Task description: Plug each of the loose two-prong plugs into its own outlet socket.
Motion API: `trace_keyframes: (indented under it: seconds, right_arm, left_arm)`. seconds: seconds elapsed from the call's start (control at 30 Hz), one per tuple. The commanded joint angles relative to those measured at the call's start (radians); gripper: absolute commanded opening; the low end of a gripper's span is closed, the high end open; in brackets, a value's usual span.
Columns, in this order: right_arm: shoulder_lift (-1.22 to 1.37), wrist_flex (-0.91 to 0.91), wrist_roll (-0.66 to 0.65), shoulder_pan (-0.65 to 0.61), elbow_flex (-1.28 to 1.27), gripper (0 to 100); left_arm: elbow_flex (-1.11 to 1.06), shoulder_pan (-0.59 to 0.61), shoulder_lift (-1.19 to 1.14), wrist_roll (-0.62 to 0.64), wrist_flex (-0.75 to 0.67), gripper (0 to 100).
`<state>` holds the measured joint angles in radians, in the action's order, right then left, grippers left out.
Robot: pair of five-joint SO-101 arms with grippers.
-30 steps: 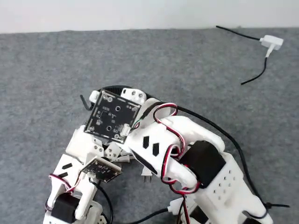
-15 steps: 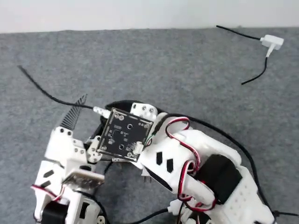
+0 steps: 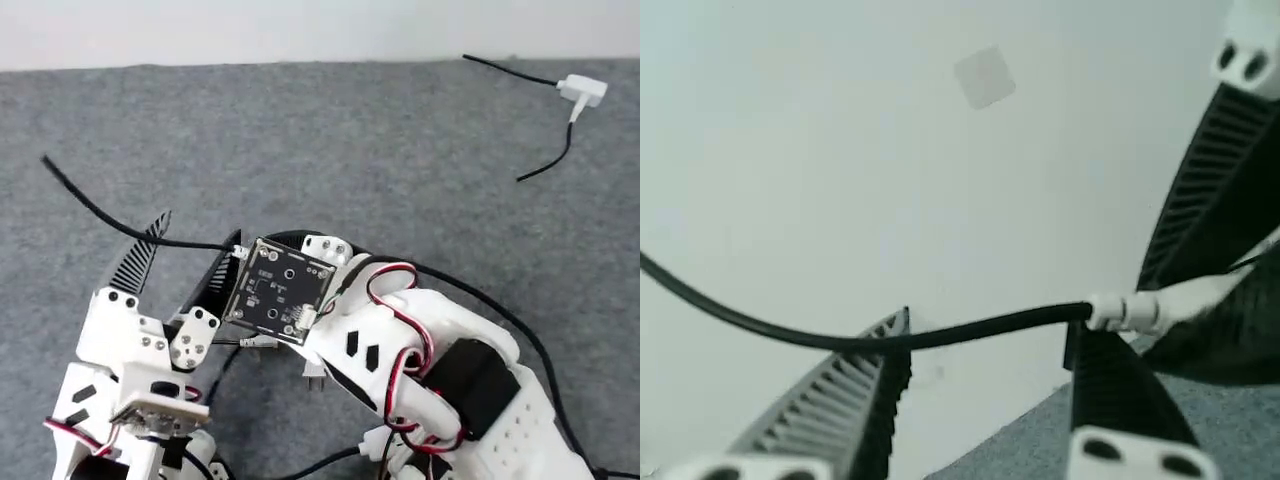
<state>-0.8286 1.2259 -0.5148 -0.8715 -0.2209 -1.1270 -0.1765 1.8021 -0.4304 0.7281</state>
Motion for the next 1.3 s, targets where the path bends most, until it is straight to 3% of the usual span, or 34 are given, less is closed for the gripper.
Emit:
trace_keyframes:
  seconds: [0.0, 0.57, 0.87, 0.97, 1.13, 1.27]
  right_arm:
    - [-0.018, -0.004, 0.012, 0.010, 0.005, 0.9]
    - [-0.019, -0.088, 0.012, 0.012, -0.130, 0.9]
    - [-0.019, -0.096, 0.009, 0.012, -0.123, 0.9]
    - [-0.019, -0.096, 0.011, 0.044, -0.086, 0.9]
    - [-0.008, -0.096, 0.008, 0.105, 0.028, 0.9]
    - [-0.008, -0.116, 0.009, 0.104, 0.040, 0.9]
  left_arm:
    - [0.045, -0.060, 0.002, -0.028, 0.005, 25]
    - [0.102, -0.058, 0.002, -0.028, 0.054, 25]
    - [-0.041, 0.038, 0.008, -0.020, 0.094, 25]
    - [-0.065, 0.041, 0.008, 0.037, 0.095, 25]
    - [-0.070, 0.031, 0.008, 0.101, 0.121, 25]
    - [-0.071, -0.060, 0.008, 0.118, 0.204, 25]
